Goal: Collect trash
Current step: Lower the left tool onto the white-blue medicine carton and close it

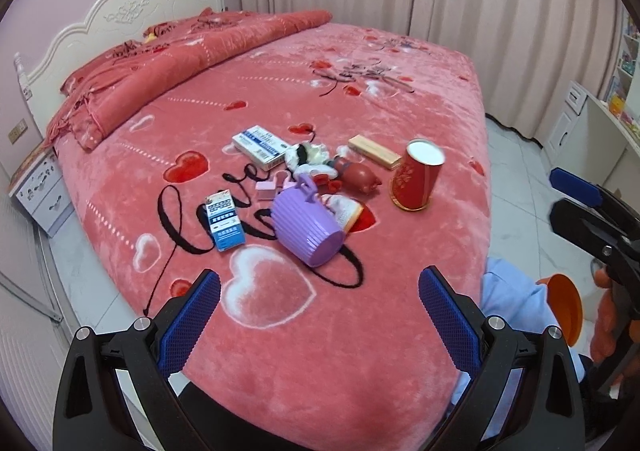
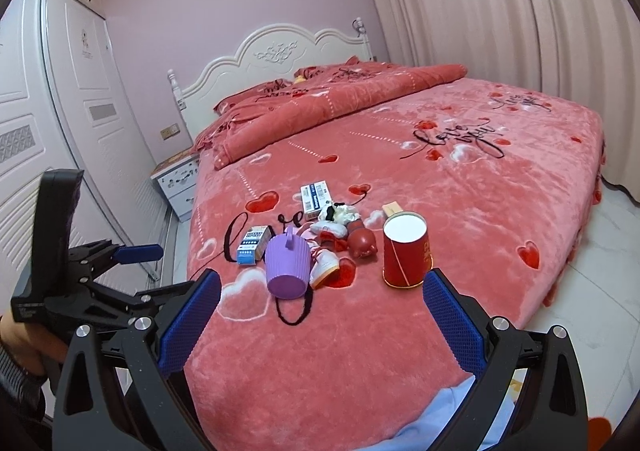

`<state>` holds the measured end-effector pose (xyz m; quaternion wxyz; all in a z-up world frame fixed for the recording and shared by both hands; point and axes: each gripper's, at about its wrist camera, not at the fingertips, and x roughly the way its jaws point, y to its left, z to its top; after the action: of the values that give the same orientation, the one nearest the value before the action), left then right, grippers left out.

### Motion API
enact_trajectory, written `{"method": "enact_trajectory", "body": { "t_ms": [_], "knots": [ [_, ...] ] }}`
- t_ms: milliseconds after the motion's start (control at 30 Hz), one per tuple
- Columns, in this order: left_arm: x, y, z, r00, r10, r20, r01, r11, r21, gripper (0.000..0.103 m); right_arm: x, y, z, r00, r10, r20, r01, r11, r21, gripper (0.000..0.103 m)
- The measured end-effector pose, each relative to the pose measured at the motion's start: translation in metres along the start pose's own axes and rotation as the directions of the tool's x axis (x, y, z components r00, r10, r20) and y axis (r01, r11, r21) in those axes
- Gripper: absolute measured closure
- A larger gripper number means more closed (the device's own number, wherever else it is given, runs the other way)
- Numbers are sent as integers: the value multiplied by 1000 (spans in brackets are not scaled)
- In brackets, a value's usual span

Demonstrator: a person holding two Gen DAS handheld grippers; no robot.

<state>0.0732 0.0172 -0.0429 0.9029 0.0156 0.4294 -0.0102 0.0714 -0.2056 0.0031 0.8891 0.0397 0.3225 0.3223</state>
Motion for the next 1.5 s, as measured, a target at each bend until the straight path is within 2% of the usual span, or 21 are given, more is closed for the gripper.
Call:
{"method": "enact_trajectory", "body": {
  "t_ms": [133,300,433,533,967,1200,1233,1267,1333,1433,1500],
  "knots": [
    [12,19,6,1000,-1,-21,0,999,-43,5,13,-6,3,1000,8,-16,-8,1000,10,5],
    [26,36,10,999,-15,-38,12,997,-79,5,38,-2,10,995,85,-50,-84,996,8,5],
    [42,48,15,998,-4,-60,-2,995,-98,5,57,3,17,991,120,-66,-120,993,2,5],
    [52,58,19,998,-22,-65,13,992,-127,5,72,6,25,988,135,-69,-136,991,-7,5],
    [115,102,36,993,-15,-118,-11,976,-217,5,118,9,35,981,166,-101,-167,986,0,5],
    [158,123,35,983,-11,-186,-39,964,-263,5,136,7,33,977,173,-122,-173,985,11,4],
    [161,123,34,981,-13,-191,-38,964,-262,8,139,5,32,977,171,-127,-171,985,16,5],
    [165,124,34,980,-17,-197,-34,966,-255,16,141,4,32,977,170,-129,-169,986,19,5],
    [174,125,34,975,-17,-222,-37,971,-237,22,145,0,30,976,167,-137,-165,986,29,5],
    [182,128,32,970,-25,-242,-34,971,-236,25,150,0,27,974,173,-150,-169,985,36,5],
    [185,130,32,968,-22,-249,-34,976,-217,34,154,2,25,971,181,-156,-178,983,34,5]
  ]
}}
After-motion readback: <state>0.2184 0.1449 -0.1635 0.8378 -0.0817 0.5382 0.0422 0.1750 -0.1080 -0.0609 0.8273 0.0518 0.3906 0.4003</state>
